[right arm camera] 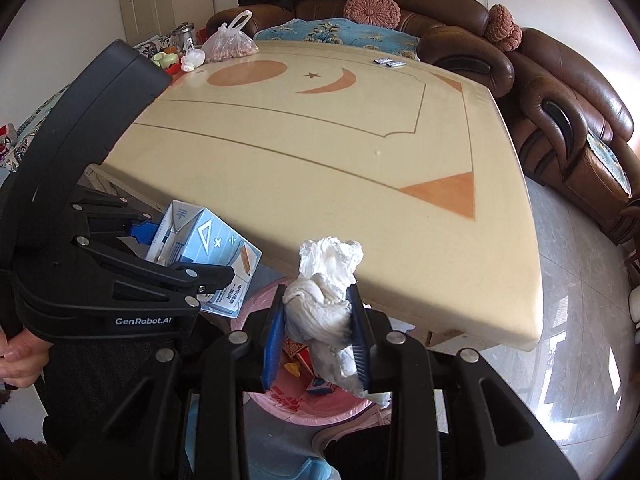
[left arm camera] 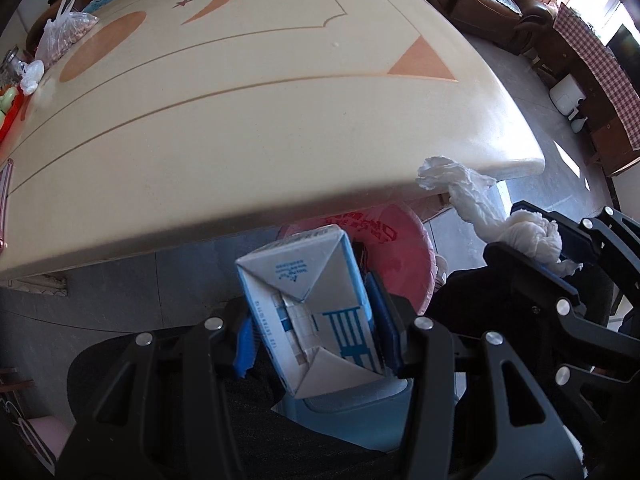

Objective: Collect trash
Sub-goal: 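Carry the milk carton and tissue off the table down over the pink bin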

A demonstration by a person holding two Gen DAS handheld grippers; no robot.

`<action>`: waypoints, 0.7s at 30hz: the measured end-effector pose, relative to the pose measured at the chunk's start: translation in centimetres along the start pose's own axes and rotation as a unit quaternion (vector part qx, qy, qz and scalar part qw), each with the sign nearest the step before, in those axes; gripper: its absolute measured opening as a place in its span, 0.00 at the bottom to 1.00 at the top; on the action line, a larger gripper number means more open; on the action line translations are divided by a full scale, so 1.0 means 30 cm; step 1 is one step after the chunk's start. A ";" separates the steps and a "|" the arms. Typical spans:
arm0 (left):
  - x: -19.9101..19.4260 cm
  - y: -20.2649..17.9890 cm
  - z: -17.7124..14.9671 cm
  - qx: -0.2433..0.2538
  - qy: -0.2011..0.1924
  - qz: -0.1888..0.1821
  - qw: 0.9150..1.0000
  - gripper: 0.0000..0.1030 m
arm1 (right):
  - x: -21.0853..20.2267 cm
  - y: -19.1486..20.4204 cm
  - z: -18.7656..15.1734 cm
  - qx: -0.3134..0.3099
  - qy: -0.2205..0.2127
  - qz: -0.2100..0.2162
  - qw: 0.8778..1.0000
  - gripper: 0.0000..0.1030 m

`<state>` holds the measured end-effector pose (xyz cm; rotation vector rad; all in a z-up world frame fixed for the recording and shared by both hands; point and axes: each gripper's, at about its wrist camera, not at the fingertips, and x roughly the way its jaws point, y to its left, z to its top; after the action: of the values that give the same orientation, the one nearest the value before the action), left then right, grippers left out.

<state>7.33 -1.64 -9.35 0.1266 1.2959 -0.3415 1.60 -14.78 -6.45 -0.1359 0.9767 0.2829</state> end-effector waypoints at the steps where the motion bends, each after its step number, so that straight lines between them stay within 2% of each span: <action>1: 0.015 -0.002 -0.011 -0.003 0.002 0.001 1.000 0.47 | 0.011 -0.003 -0.013 0.003 0.005 0.002 1.000 0.28; 6: 0.091 -0.013 -0.049 -0.009 0.012 0.014 1.000 0.47 | 0.073 -0.017 -0.074 0.017 0.029 0.007 0.999 0.28; 15: 0.239 -0.061 -0.101 -0.019 0.045 -0.005 0.999 0.47 | 0.212 -0.062 -0.157 0.049 0.073 0.015 0.996 0.28; 21: 0.359 -0.078 -0.119 -0.023 0.074 0.007 0.997 0.47 | 0.305 -0.083 -0.207 0.059 0.100 0.008 0.993 0.28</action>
<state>5.78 -4.74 -20.42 0.1242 1.4469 -0.2953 2.21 -17.05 -17.55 -0.0494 1.1914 0.2285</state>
